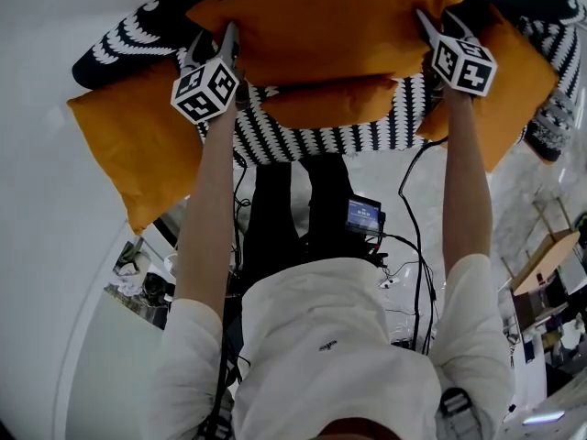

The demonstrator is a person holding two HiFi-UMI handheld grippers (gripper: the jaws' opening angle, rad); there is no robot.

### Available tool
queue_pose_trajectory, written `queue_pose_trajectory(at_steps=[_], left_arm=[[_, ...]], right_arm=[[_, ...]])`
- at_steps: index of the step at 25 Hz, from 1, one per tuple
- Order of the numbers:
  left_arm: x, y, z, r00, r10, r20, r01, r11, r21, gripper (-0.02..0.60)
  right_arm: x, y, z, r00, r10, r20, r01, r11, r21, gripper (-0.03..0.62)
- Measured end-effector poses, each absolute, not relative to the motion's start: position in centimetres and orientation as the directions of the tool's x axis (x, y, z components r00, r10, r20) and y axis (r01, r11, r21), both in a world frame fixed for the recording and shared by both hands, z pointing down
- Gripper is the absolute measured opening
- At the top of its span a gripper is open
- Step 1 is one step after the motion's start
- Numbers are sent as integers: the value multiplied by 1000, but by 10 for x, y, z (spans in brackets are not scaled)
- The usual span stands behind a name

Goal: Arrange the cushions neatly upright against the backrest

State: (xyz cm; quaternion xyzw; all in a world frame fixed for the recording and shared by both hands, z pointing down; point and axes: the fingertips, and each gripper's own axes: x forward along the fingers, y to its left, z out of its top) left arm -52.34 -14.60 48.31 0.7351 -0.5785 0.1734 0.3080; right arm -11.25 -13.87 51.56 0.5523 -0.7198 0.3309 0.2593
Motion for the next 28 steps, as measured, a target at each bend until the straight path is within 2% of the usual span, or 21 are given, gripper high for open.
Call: queue_pose_trajectory(at_steps=[3, 8, 12, 15, 28], left_arm=[[-522, -144, 482, 270, -741, 614, -958, -146, 245, 181], [-518, -141, 480, 263, -735, 625, -961, -140, 240, 89], [-518, -137, 481, 268, -725, 635, -962, -162, 221, 36], [-518, -134, 479, 267, -719, 641, -962, -162, 219, 16], [-528, -93, 459, 271, -774, 572, -954, -139, 264, 11]], right_arm=[[-114, -135, 515, -267, -621, 737, -964, 173, -203, 178], [-113, -131, 509, -271, -624, 733, -963, 179, -203, 89], [-119, -125, 506, -280, -627, 727, -960, 192, -204, 46], [-122, -123, 501, -290, -628, 722, -956, 216, -197, 40], [-131, -96, 469, -313, -680, 663, -949, 244, -198, 37]])
